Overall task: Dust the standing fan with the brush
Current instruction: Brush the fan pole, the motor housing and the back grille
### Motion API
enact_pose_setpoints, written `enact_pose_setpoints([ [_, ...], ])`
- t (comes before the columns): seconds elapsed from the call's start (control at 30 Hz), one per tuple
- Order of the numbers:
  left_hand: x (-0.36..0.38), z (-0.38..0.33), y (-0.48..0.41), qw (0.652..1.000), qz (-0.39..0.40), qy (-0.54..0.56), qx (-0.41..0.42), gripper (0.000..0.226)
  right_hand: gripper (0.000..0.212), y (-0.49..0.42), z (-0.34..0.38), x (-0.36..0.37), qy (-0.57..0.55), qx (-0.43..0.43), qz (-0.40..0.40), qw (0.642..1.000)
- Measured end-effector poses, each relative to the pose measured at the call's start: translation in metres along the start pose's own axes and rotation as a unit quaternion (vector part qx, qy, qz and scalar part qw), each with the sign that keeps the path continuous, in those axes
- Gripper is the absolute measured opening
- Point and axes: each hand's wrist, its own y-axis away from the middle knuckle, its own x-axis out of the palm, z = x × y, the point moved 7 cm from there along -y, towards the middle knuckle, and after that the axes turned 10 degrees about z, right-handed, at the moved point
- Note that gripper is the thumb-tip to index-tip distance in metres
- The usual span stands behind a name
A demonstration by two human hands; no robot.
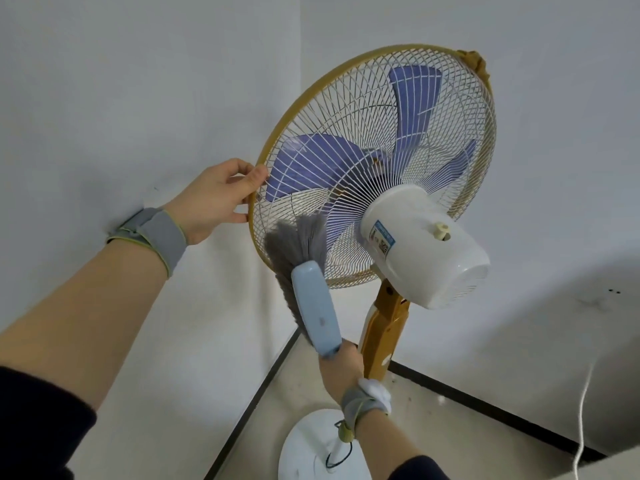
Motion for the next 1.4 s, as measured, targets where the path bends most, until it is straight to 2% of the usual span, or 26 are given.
enact_pose_setpoints([
  [0.17,-0.001,-0.003,-0.001,1.0,-0.001,0.012,-0.004,0.035,0.006,0.009,-0.031,-0.002,0.119,0.014,0.086,0.989],
  [0.3,0.001,-0.005,0.001,1.0,0.009,0.024,-0.005,0.029,0.024,0.018,-0.049,-0.003,0.263,0.075,0.159,0.949],
  [0.4,0.003,-0.007,0.003,1.0,0.012,0.023,-0.003,0.029,0.025,0.022,-0.047,0.002,0.268,0.103,0.206,0.935],
  [0.47,0.004,-0.01,0.005,1.0,0.011,0.022,-0.003,0.031,0.032,0.025,-0.039,0.008,0.195,0.1,0.253,0.942],
  [0.53,0.004,-0.012,0.006,1.0,0.013,0.027,-0.002,0.03,0.029,0.031,-0.029,0.009,0.04,0.11,0.266,0.957],
  [0.6,0.005,-0.013,0.007,0.999,0.015,0.031,0.0,0.029,0.026,0.039,-0.02,0.009,-0.12,0.128,0.262,0.949],
  [0.73,0.004,-0.012,0.008,0.999,0.012,0.033,0.001,0.031,0.014,0.052,0.007,0.011,-0.383,0.149,0.274,0.87],
  [0.83,0.004,-0.012,0.008,0.999,0.012,0.039,0.001,0.031,0.02,0.056,0.03,0.005,-0.506,0.127,0.261,0.812],
  [0.97,0.004,-0.012,0.01,0.999,0.012,0.04,0.005,0.034,0.049,0.062,0.057,-0.002,-0.575,0.081,0.236,0.779],
  [1.0,0.005,-0.011,0.01,0.999,0.01,0.039,0.006,0.035,0.045,0.062,0.064,-0.004,-0.602,0.076,0.227,0.761],
  [1.1,0.006,-0.011,0.01,0.999,0.01,0.039,0.005,0.035,0.013,0.064,0.076,-0.011,-0.687,0.086,0.187,0.697],
  [1.17,0.007,-0.011,0.011,0.999,0.012,0.04,0.008,0.033,0.011,0.066,0.08,-0.017,-0.715,0.084,0.163,0.674],
  [1.3,0.005,-0.012,0.011,0.999,0.012,0.047,0.011,0.032,0.01,0.071,0.094,-0.027,-0.728,0.062,0.147,0.666],
  [1.4,0.006,-0.011,0.01,0.999,0.011,0.048,0.01,0.032,0.003,0.079,0.102,-0.033,-0.696,0.056,0.14,0.702],
])
